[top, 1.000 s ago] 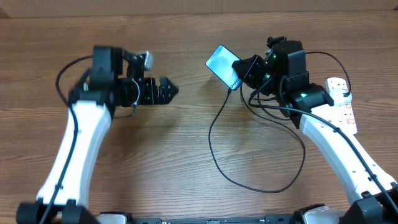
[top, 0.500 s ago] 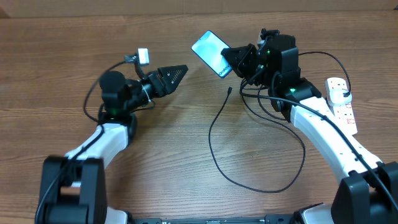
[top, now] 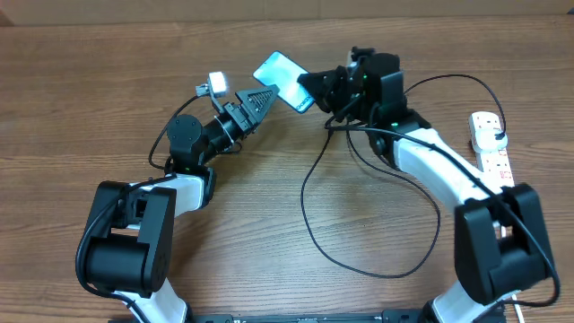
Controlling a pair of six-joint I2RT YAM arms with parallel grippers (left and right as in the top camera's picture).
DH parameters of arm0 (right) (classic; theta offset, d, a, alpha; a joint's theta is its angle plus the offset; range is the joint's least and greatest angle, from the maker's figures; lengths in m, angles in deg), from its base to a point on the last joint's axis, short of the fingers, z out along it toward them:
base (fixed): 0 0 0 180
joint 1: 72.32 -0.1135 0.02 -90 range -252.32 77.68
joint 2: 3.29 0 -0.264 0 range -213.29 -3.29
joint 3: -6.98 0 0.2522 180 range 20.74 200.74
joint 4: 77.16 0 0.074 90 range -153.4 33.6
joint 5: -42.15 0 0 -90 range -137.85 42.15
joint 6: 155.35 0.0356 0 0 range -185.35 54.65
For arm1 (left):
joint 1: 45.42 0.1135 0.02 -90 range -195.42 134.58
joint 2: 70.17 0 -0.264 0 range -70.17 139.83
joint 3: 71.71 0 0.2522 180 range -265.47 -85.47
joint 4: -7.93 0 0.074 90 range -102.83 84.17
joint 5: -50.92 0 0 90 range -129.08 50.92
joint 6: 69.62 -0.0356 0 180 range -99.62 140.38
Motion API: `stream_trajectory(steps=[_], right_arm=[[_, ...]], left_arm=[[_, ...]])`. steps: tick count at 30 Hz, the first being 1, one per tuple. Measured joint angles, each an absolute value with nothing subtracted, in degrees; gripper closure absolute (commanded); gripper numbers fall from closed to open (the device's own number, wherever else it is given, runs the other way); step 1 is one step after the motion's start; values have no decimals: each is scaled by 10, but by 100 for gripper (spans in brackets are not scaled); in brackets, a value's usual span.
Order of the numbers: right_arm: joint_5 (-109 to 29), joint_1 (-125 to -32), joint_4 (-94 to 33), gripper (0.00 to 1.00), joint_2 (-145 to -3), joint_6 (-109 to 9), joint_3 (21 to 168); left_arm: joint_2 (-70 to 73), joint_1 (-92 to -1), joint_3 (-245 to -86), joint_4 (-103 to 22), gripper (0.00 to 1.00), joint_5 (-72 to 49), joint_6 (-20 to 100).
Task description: Plug charger to phone and switch on socket
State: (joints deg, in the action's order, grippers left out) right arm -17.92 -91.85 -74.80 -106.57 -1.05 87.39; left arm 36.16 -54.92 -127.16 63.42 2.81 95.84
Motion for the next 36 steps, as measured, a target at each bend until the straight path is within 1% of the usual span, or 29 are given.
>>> stream_trajectory(steps=[8,11,13,16,22,26,30,33,36], right_arm=[[-177,-956,-745,96,-1067,-9,874],[-181,-962,-745,96,-1067,-9,874],[-185,-963,-745,96,-1067,-9,874],[-189,-965,-749,96,-1067,-8,874],[-201,-973,-750,96,-1067,-7,875],[-212,-980,-752,96,-1067,-6,876],[-220,-985,-750,96,-1067,-6,881],[-225,-987,-747,96,-1067,-5,882],[-227,-988,-745,96,-1066,-4,882]], left_arm=[[363,-549,-1272,632,0,-29,985],[363,-549,-1272,633,5,-48,1005],[363,-549,-1272,644,11,-59,1019],[364,-549,-1272,660,16,-73,1032],[369,-549,-1272,664,24,-85,1051],[369,-552,-1272,664,33,-90,1059],[369,-552,-1272,665,36,-95,1062],[370,-552,-1272,665,41,-98,1076],[373,-552,-1272,670,42,-102,1096]])
